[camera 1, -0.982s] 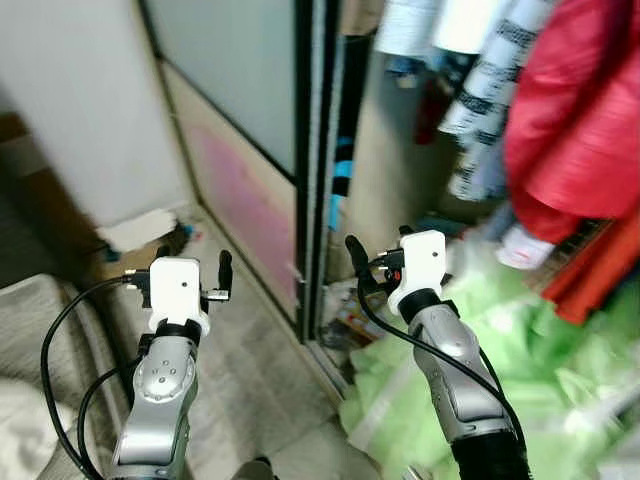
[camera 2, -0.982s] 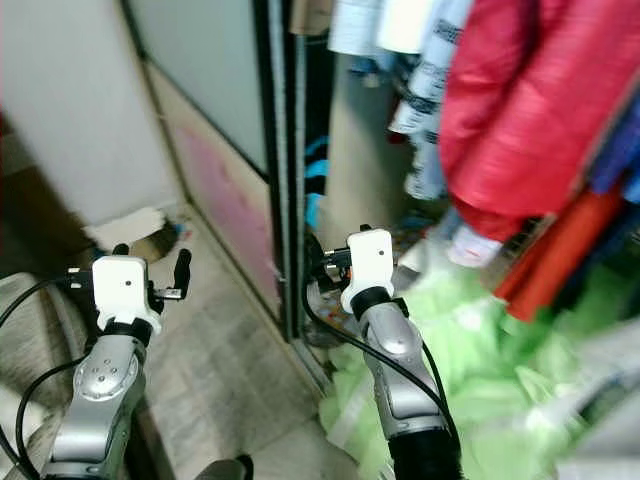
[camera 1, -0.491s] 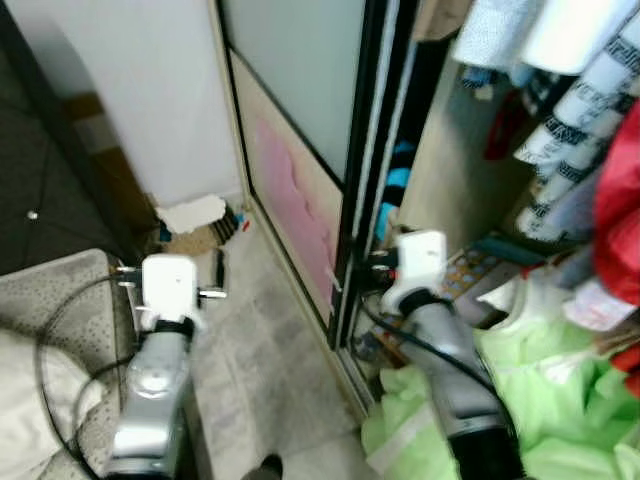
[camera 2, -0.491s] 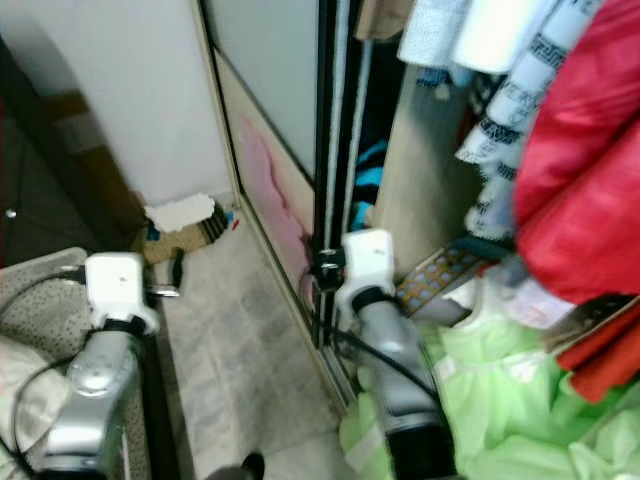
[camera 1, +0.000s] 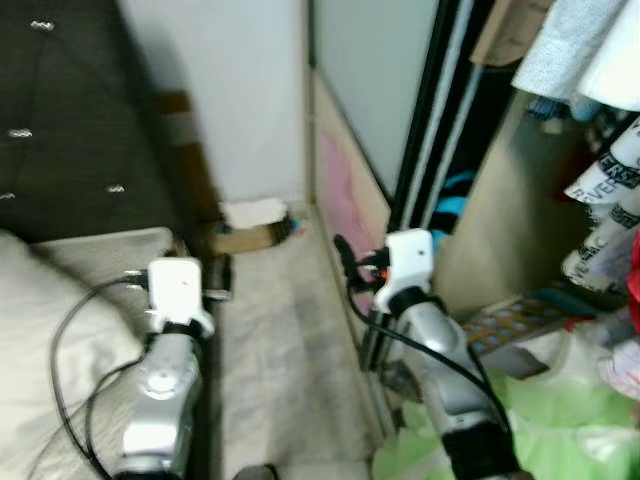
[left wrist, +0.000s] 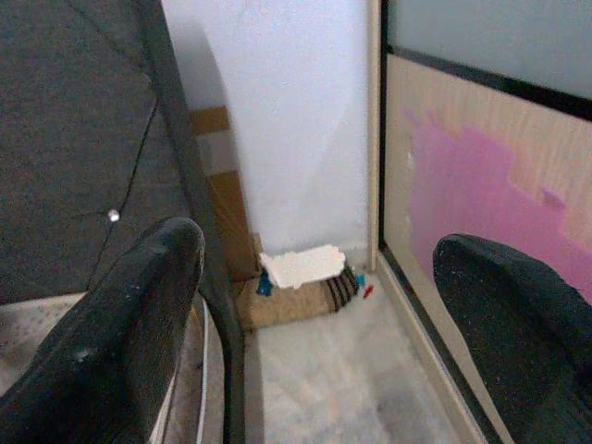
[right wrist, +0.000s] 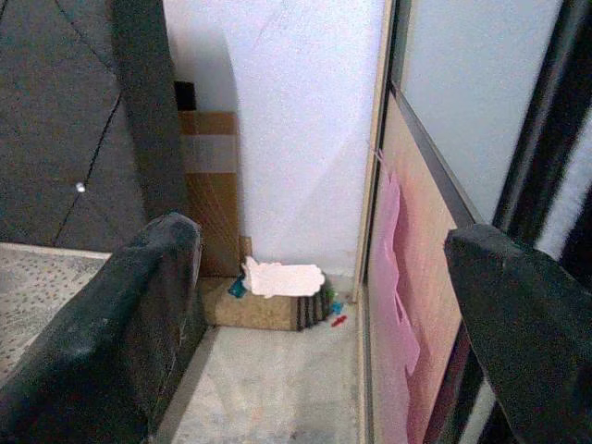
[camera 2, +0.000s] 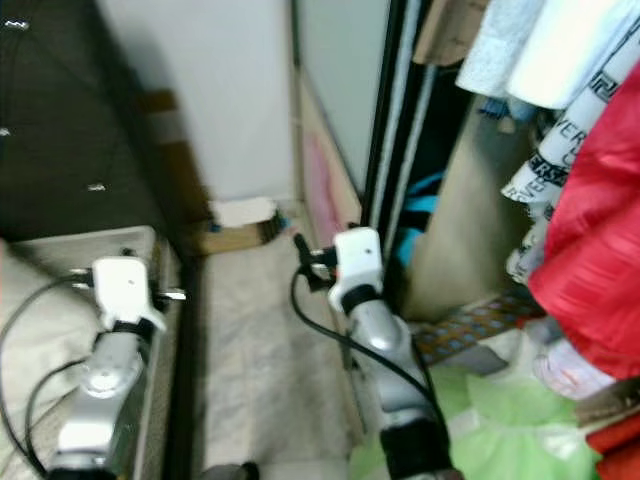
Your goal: Clean up the room
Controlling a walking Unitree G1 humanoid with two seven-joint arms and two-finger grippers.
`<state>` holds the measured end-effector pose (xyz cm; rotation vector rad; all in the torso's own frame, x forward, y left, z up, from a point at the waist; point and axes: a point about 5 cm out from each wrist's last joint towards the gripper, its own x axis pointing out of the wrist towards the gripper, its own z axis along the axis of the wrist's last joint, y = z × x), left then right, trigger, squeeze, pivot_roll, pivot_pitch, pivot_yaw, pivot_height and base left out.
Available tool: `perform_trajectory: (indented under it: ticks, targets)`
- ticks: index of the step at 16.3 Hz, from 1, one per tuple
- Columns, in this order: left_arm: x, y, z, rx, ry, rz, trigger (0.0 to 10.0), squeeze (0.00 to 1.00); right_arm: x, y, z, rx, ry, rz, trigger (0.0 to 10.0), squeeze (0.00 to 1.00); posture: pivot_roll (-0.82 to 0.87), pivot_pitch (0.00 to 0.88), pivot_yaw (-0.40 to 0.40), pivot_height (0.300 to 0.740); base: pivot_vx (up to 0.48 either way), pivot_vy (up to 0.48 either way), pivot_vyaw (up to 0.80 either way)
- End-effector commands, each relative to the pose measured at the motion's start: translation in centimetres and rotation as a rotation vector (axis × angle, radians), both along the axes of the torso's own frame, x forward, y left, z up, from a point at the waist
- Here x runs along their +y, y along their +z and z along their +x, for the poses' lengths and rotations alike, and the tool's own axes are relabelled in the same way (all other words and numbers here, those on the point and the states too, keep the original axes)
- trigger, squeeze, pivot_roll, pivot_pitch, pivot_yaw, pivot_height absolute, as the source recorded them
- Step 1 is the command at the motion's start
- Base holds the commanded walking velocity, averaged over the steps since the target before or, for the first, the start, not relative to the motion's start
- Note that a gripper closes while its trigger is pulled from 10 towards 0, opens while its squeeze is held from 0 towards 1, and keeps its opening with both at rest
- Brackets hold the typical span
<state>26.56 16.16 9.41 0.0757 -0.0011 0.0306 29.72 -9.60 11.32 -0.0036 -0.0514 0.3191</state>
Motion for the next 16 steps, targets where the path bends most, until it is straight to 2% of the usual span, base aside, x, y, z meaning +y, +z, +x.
perform_trajectory:
  ticks: [1,3,7,16]
  targets:
    - [0.3,0.4,0.1,-0.023,0.015,0.021,10.0,0.0,0.3,0.2,0.2,-0.012,0.017,0.003,10.0,0.0,0.12,0.0,-0.042,0.74,0.0,0.0,0.0]
    - [0.3,0.6,-0.1,-0.039,0.052,0.017,10.0,0.0,0.3,0.1,0.4,-0.002,0.035,0.007,10.0,0.0,0.14,0.0,-0.076,0.74,0.0,0.0,0.0]
    - [0.6,0.6,-0.4,-0.041,0.092,0.019,10.0,0.0,1.2,0.3,0.7,-0.013,0.073,-0.007,10.0,0.0,0.15,0.0,-0.088,0.74,0.0,0.0,0.0]
    - [0.2,0.8,0.1,-0.032,0.047,0.033,10.0,0.0,1.1,-0.1,0.3,-0.011,0.063,0.0,10.0,0.0,0.13,0.0,-0.051,0.74,0.0,0.0,0.77]
